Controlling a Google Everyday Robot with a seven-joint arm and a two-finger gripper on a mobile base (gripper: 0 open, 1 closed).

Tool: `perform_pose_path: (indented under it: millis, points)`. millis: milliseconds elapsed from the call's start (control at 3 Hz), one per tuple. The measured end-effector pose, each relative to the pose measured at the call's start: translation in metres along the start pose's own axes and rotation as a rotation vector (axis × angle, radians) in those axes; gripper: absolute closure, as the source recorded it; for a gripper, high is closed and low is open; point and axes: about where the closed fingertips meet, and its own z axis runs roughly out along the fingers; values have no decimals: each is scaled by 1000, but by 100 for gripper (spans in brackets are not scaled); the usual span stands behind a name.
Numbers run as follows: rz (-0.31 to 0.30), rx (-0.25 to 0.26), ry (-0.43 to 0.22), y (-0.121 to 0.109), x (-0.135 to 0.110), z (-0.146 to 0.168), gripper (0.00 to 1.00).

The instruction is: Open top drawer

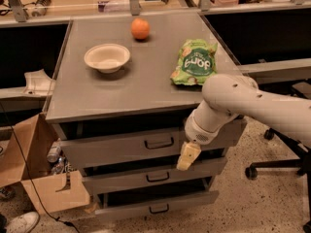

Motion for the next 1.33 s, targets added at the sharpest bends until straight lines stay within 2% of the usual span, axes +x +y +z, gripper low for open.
perform_pose_path:
  millis: [1000, 1333]
  points:
    - [0, 0, 0, 0, 0, 0, 95]
    - [0, 0, 0, 0, 2, -3, 100]
